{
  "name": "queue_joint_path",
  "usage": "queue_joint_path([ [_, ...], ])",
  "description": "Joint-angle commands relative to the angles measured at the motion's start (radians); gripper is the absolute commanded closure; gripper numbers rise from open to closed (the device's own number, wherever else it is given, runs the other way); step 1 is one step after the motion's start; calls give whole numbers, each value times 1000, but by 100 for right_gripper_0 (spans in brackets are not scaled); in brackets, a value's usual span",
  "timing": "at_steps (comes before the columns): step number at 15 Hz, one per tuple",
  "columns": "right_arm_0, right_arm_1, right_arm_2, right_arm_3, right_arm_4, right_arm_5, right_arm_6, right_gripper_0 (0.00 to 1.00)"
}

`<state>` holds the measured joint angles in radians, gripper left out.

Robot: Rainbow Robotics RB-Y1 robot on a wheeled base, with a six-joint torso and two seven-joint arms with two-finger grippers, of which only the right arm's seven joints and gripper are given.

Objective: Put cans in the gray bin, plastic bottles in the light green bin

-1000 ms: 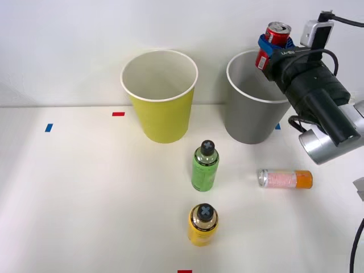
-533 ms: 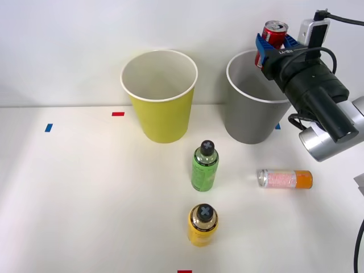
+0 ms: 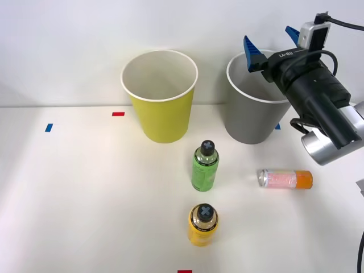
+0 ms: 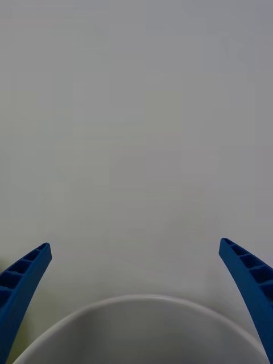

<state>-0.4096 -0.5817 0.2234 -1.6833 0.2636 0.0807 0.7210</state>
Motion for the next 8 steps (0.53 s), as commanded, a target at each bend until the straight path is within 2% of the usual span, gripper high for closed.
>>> queue_joint_path([
  [1, 89, 20, -70, -15, 43, -191, -6, 0],
  [5, 226, 52, -133, -171, 48, -237, -6, 0],
  [8, 397, 92, -199, -306, 43, -242, -6, 0],
])
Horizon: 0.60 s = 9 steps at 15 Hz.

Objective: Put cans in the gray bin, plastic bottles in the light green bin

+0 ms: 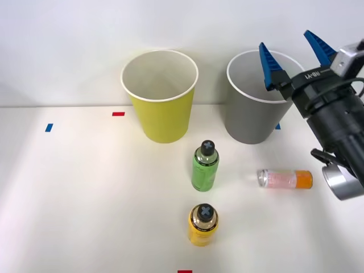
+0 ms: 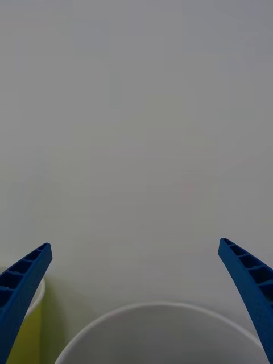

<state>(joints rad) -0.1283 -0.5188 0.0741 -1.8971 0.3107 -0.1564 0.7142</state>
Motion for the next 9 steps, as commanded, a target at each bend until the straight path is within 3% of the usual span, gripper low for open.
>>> queue_joint_path([
  [1, 174, 43, -74, -125, -5, -19, 1, 0],
  [5, 414, 126, -175, -186, -124, -130, 8, 0],
  [9, 578, 195, -195, -184, -176, -158, 8, 0],
])
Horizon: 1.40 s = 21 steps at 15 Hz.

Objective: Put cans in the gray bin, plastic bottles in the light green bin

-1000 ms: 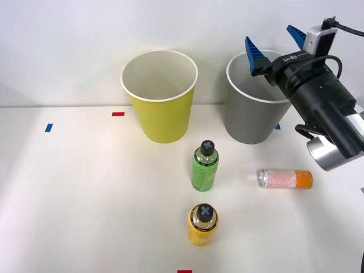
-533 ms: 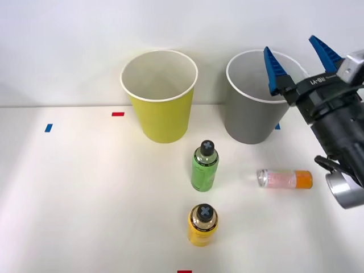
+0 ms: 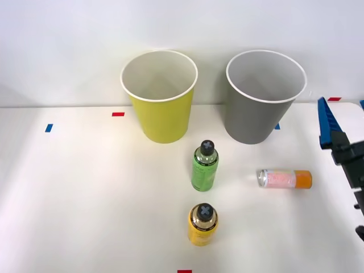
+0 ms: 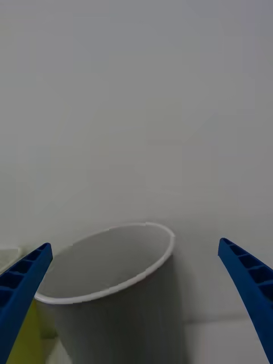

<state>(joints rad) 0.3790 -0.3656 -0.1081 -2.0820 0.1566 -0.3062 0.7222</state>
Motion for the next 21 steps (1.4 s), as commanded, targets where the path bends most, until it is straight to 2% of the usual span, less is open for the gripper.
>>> queue_joint_path([
  [1, 101, 65, -16, 0, -25, -7, -4, 0],
  [8, 205, 209, -38, 0, -38, 147, 2, 0],
  [12, 265, 300, -61, 0, -26, 156, 17, 0],
  [18, 284, 289, -101, 6, 3, 226, 51, 0],
  [19, 276, 290, -99, 37, 6, 200, 59, 0],
  [21, 215, 290, -113, 200, 31, 22, 79, 0],
])
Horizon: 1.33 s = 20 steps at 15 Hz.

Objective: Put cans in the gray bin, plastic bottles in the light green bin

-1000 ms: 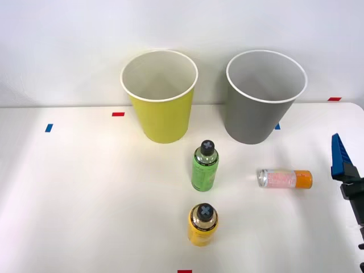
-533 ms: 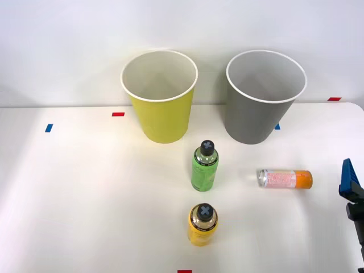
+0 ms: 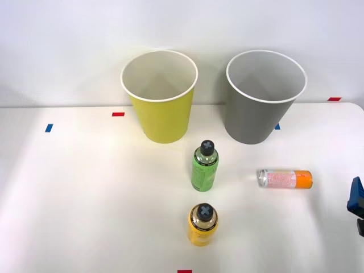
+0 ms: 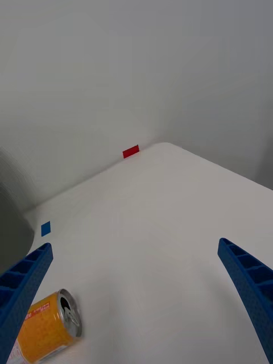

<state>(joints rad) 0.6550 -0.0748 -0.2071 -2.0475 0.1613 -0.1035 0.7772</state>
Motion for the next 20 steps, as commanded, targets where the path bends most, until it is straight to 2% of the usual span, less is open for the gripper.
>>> queue_joint_path([
  [1, -83, 4, -23, 222, 61, -245, 31, 0],
  [3, -110, 36, -71, 319, 187, -392, 59, 0],
  [6, -77, 92, -106, 319, 330, -506, 91, 0],
  [7, -68, 92, -106, 320, 336, -527, 99, 0],
  [9, -37, 92, -104, 320, 343, -567, 215, 0],
  [11, -12, 92, -100, 320, 336, -575, 267, 0],
  [17, 100, 86, -83, 319, 310, -631, 257, 0],
  [20, 126, 87, -9, 320, 274, -631, 249, 0],
])
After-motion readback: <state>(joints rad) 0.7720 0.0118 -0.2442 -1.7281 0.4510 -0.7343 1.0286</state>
